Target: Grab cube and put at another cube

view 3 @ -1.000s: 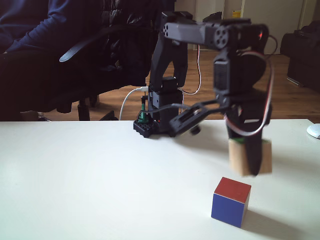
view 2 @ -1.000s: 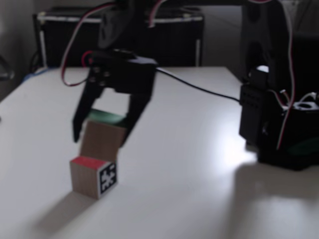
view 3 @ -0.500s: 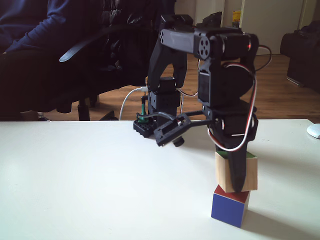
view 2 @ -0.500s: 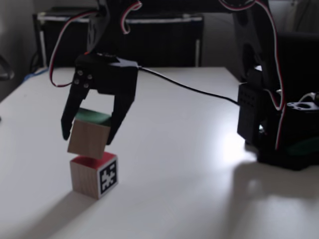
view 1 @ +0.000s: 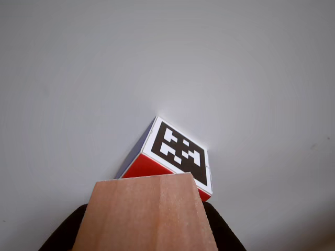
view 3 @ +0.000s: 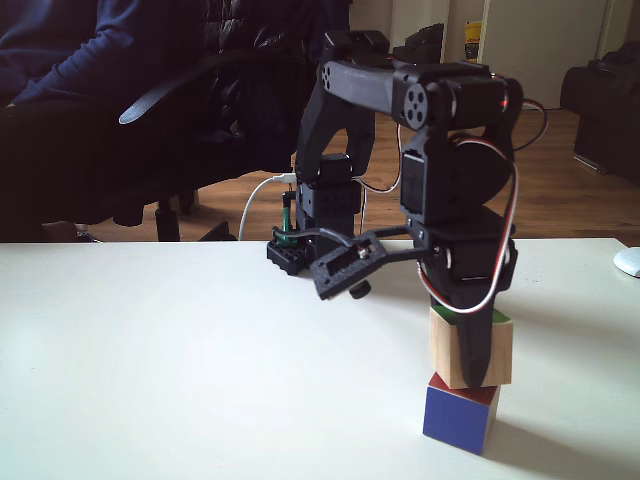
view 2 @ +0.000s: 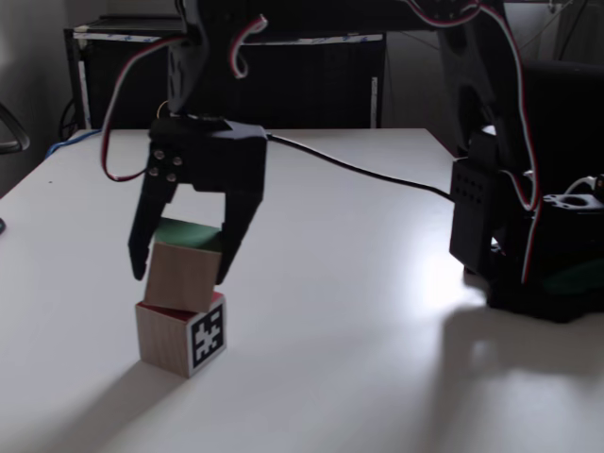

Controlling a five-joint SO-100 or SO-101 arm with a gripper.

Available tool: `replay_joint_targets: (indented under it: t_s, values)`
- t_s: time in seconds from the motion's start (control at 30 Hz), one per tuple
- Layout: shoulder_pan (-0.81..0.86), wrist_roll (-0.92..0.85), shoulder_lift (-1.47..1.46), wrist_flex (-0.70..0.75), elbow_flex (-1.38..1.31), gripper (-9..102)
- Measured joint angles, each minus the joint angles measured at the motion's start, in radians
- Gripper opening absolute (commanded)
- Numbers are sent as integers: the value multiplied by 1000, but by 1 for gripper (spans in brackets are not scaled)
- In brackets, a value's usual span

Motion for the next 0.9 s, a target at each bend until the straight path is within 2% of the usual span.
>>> replay_joint_targets:
  t_s: [0.4,0.67,0.9]
  values:
    - [-18,-5,-38,34,-49,37]
    - [-18,-5,-44,61,-54,44]
    - [-18,18,-44,141,-126,46]
